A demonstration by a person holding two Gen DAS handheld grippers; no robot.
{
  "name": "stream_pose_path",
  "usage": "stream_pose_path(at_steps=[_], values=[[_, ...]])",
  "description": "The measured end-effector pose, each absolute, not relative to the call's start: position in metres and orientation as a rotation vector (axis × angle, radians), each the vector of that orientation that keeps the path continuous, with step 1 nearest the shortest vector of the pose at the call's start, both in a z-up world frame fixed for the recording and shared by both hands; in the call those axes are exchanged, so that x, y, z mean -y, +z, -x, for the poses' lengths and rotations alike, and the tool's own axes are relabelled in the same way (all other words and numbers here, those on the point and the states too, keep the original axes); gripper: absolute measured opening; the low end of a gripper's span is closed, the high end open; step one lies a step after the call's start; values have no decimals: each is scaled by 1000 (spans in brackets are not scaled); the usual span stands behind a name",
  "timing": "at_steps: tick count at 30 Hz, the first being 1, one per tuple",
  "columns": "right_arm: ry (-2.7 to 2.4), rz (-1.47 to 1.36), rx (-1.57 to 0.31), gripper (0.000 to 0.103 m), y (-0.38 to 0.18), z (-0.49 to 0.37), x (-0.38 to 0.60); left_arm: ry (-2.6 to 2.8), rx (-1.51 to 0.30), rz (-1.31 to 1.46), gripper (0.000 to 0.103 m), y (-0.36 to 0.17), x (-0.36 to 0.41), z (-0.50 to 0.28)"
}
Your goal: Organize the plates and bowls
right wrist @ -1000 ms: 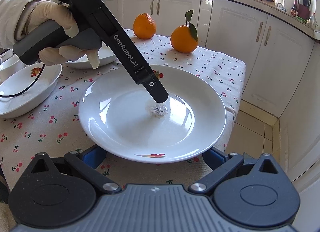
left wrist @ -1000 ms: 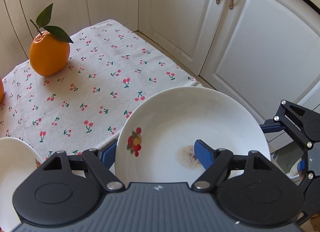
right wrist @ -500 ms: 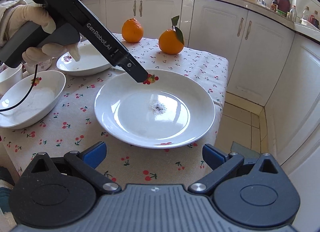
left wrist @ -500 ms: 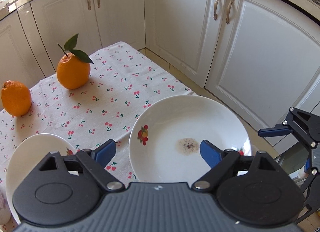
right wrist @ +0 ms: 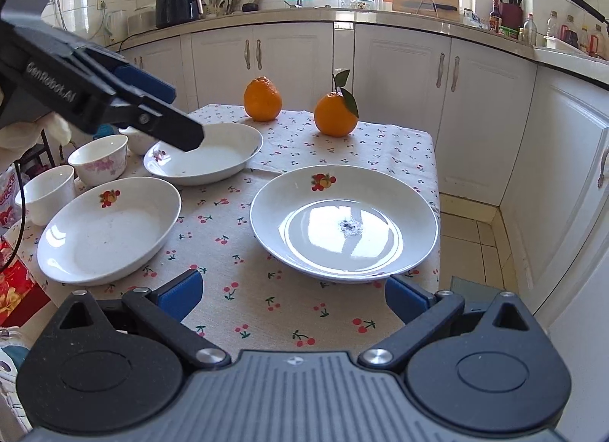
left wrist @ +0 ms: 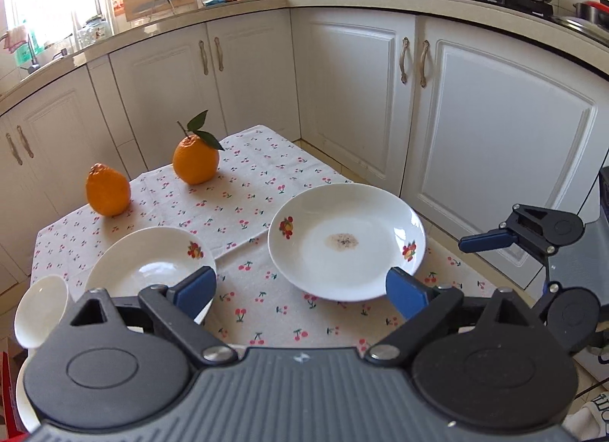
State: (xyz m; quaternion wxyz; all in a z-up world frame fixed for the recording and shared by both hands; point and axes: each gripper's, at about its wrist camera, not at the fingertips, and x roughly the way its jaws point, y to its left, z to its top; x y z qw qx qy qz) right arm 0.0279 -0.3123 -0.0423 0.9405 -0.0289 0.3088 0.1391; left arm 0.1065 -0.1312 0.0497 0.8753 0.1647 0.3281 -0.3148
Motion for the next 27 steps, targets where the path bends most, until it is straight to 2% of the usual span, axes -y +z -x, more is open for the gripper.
stream_pose_path(at_steps=[9,27], values=[[325,45,-589,103,-35,-19,293,-537,-630,-397,100,22,83,-47],[415,67,-622,103,-36,-26,252,-436,-838,-263,101,-49,1,-25]])
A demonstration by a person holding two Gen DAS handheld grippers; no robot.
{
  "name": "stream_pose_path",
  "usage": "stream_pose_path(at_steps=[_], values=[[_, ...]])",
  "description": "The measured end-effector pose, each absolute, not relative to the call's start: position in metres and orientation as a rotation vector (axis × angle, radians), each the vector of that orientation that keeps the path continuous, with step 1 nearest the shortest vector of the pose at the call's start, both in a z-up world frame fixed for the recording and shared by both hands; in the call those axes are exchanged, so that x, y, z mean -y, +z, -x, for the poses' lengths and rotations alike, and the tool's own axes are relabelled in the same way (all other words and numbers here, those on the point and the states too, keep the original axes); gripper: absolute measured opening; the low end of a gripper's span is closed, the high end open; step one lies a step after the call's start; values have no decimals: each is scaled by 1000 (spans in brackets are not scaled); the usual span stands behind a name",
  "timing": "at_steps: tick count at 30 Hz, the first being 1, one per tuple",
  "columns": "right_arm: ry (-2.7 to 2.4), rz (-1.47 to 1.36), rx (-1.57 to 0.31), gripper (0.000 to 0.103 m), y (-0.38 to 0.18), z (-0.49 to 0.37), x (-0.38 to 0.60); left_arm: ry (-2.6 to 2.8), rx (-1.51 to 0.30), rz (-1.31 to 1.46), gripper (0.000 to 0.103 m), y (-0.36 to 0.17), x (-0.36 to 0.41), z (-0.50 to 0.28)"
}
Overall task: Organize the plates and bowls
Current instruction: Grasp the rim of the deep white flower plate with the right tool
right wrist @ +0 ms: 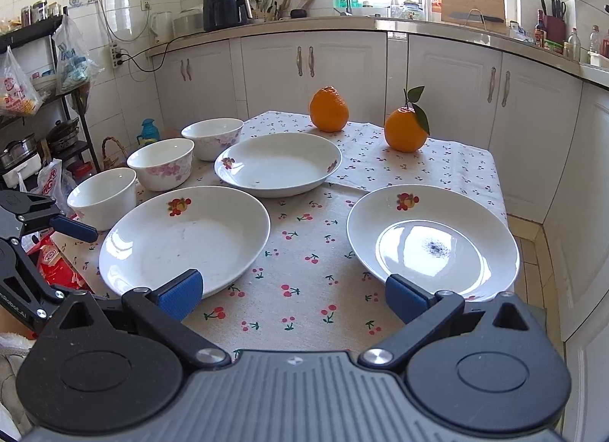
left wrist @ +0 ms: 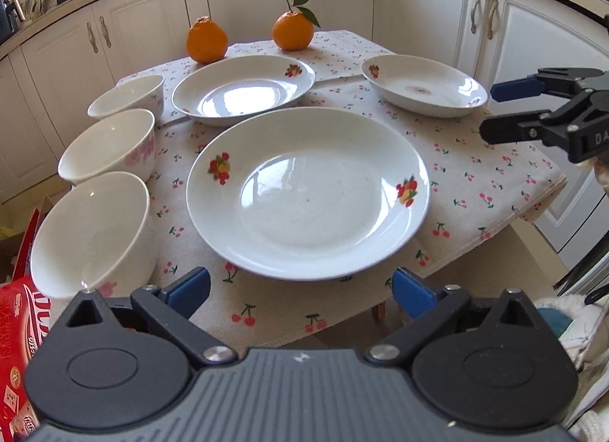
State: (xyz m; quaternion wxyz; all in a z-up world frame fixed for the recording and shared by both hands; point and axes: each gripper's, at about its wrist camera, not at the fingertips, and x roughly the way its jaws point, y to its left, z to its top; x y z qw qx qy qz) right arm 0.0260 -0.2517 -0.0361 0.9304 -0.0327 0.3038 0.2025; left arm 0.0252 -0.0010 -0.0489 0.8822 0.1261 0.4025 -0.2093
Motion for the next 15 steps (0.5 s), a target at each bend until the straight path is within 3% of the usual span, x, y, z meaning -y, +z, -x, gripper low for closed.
stream_pose_path(at_steps=[15], values=[[511,38,-723,103,-44,-58,235,-448,-815,-192,103,-71,1,-41]])
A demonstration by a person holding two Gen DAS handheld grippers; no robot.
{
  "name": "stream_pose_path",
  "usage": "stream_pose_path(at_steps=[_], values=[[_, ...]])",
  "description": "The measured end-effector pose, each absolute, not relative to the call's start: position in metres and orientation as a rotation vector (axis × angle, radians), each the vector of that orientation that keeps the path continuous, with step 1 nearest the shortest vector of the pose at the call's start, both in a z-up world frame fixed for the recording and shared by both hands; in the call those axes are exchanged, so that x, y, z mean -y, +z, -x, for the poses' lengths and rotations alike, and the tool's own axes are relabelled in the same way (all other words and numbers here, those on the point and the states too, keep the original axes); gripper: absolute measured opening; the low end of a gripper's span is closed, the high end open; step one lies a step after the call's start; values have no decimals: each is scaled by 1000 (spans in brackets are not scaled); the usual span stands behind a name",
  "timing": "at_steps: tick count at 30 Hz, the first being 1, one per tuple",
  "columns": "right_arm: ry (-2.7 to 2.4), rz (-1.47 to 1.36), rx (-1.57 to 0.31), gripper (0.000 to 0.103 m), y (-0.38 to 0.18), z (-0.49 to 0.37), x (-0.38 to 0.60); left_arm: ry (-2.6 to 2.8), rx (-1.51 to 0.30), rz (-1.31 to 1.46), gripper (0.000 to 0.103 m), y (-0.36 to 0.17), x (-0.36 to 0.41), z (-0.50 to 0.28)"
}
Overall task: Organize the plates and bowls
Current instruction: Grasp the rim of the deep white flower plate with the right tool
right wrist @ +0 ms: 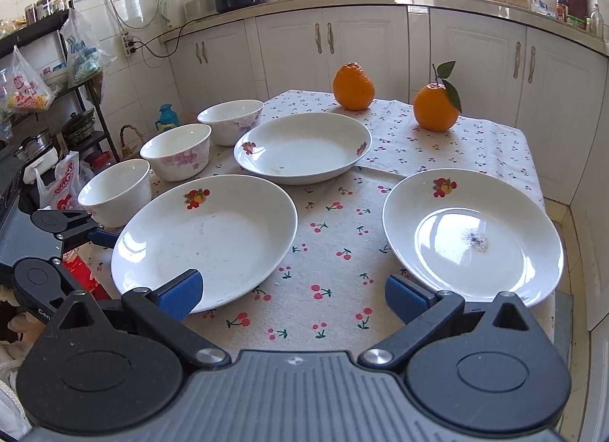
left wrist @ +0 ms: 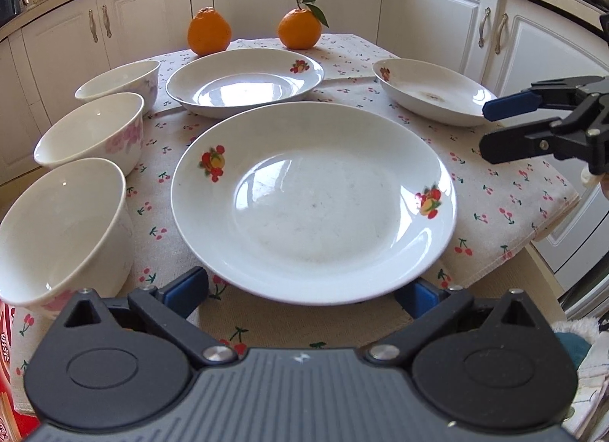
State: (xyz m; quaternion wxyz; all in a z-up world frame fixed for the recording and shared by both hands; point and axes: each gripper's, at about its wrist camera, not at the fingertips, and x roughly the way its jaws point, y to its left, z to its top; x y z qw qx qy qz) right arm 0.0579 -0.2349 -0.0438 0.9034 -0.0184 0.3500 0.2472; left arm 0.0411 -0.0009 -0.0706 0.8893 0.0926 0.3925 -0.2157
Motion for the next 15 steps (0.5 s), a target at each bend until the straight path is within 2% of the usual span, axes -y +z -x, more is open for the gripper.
stream_pose_path(at_steps=[15], values=[[758,74,-896,103,-58,-138,195,-424,-792,-175,103,-71,2,-37]])
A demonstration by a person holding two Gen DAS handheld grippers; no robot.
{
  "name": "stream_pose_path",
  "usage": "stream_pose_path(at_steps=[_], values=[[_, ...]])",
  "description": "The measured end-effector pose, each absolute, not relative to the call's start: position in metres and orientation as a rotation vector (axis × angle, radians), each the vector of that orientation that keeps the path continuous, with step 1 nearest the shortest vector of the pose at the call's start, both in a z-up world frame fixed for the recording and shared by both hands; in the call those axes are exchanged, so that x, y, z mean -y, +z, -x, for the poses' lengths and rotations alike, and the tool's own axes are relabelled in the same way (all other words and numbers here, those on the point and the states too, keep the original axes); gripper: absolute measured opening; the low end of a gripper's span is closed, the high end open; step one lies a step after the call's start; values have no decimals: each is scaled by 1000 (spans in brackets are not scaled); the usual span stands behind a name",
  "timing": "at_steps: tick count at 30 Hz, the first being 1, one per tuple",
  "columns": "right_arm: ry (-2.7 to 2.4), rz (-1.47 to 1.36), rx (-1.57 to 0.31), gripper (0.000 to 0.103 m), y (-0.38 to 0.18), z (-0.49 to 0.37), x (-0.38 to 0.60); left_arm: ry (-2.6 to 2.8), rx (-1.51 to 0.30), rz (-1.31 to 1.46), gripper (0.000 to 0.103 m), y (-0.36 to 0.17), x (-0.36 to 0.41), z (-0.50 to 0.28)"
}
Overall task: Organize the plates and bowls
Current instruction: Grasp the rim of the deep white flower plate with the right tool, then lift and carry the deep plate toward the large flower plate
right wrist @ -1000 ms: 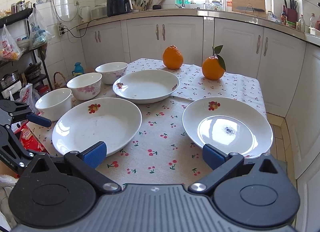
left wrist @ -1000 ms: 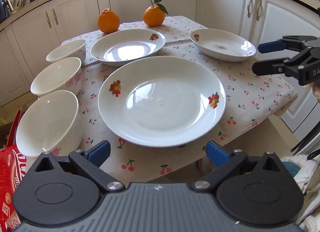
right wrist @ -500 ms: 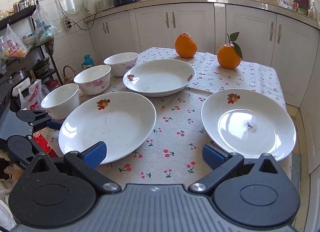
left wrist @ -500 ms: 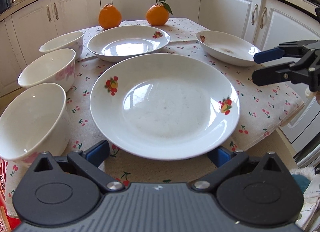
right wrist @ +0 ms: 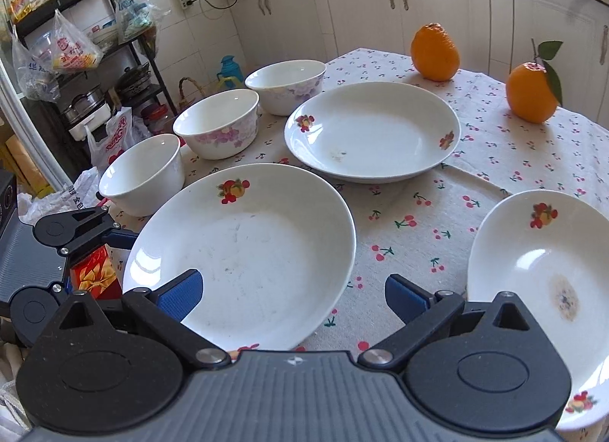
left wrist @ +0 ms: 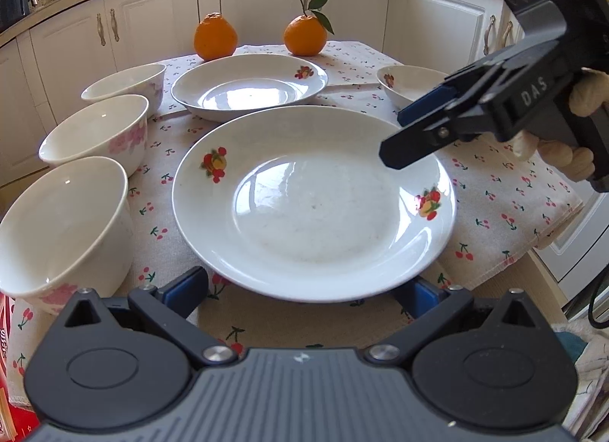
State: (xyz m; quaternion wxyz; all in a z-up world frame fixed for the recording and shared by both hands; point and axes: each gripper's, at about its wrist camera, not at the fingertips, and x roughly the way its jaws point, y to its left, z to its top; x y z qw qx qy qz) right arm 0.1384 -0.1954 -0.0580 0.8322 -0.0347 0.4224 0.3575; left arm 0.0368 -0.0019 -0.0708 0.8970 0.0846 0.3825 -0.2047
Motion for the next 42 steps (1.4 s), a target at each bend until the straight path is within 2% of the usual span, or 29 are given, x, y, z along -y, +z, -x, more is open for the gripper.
stream_pose_path(at_steps=[5,16,25,28,32,42], values=[[812,30,-992,103,-73,-164,188,-422,-788,-173,103,-71,2,-36],[892,102,-1029,103,-74,-191,161,-431,-794,-180,103,-70,2,-38],[952,36,-1108,103,-73,-223,163,-445,-789,-187,103,-70,2,-39],[962,10,-1127,100,-72,-228,165,-448,-782,-199,103,-70,3,-38],[981,-24,-1148,90,-72,-233,167,-447,-763,-238,103,-68,7,-35],[1002,-27,-1170,89,-71,-231,165,-464,-765,-217,103,-69,4,-38]])
